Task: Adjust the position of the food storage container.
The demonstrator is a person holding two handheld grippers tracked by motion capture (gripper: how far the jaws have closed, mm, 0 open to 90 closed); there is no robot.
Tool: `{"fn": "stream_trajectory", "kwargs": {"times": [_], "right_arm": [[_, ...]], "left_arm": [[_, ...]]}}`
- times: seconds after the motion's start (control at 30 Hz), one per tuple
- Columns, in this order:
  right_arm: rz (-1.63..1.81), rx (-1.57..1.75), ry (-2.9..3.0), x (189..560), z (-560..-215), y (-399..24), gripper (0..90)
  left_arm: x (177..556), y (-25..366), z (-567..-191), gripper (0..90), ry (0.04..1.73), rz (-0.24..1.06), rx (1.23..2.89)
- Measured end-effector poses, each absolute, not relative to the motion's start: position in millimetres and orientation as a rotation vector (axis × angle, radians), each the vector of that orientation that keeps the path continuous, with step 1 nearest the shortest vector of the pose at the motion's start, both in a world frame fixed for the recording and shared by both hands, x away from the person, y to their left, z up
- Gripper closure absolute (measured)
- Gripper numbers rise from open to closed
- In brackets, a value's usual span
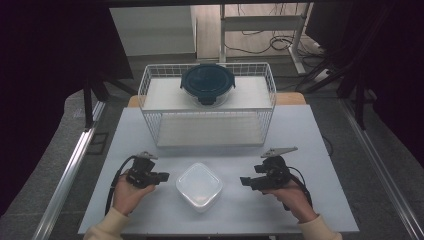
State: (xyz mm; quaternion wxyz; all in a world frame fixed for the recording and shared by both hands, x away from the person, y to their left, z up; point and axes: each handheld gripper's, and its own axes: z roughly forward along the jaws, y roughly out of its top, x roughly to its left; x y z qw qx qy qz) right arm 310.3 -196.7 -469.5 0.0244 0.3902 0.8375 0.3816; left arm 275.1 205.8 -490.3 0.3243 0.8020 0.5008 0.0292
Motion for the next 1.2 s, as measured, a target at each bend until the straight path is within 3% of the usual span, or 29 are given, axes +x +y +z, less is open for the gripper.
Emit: {"fn": "stream_trajectory", "kwargs": {"times": [0.33, 0.57, 1.2], "right_arm": [[1.176, 1.216, 2.592, 311, -470, -196, 21.7], [1.186, 1.218, 2.587, 310, -469, -198, 21.7], [1.177, 1.231, 2.585, 313, -471, -201, 21.7]], "left_arm": [[244, 190, -501, 89.7, 1.245, -0.006, 2.141], [254, 171, -507, 89.8, 1.224, -0.012, 2.187], [297, 145, -509, 90.0, 1.248, -0.054, 2.115]]}}
